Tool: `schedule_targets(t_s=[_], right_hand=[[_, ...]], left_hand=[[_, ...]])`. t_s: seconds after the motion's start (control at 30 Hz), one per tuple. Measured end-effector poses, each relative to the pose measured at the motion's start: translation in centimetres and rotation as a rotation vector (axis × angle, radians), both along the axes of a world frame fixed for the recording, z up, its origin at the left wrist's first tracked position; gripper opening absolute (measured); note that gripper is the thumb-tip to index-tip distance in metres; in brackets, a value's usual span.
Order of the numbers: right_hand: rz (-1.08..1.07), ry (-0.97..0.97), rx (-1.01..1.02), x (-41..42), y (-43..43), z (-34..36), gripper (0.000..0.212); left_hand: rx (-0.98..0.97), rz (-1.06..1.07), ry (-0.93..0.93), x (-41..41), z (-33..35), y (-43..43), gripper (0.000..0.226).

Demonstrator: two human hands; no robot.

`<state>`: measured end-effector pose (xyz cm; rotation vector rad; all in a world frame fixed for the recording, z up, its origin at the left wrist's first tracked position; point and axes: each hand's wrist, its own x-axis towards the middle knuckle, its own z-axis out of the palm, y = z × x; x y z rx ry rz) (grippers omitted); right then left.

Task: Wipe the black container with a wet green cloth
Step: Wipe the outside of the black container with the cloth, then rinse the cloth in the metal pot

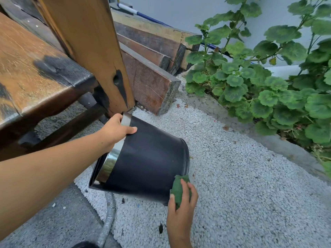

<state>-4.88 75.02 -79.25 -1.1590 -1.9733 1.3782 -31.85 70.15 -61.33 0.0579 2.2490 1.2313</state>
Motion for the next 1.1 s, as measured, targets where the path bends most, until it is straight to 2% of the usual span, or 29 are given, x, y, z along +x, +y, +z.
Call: schedule_targets(t_s=[0.13,0.27,0.4,0.53,0.63,0.73,0.9,1.03,1.1], right_hand=[[-0.105,0.030,-0.050,0.2,2.0,1.9,0.053],[-0.188,0.110,-0.077,-2.2,6.3,5.9,0.043],[0.058,0.322,-0.022,-6.6,10.0,13.3,0.041],[0.357,0.404,0.233,-10.4,13.0,19.4,0.042],[0.582,0.288,0.450,-12.1,14.1,21.2,0.045],[0.810,0.045,0.645,-12.8,14.3,20.5,0.047],[0.970,-0.345,0.868,-13.1,15.5,18.8,0.050],[1.067,-0.365,0.805,-12.2,17.6,18.1,0.043],[1.119,-0.352,0.865,-11.7,18.3,17.8,0.042]], left_hand=[[0.028,0.022,0.017,0.2,0.0,-0.1,0.023],[-0.061,-0.131,0.214,1.1,1.4,1.0,0.024],[-0.155,-0.379,0.486,2.8,3.8,2.7,0.025],[-0.225,-0.651,0.635,5.0,4.2,3.3,0.023],[-0.355,-0.809,0.675,6.2,2.7,3.1,0.030],[-0.443,-0.925,0.674,7.4,0.9,3.4,0.046],[-0.494,-1.035,0.686,9.0,-1.3,3.4,0.028],[-0.596,-1.094,0.753,8.7,-1.2,1.9,0.029],[-0.674,-1.123,0.791,8.3,-1.0,0.3,0.032]])
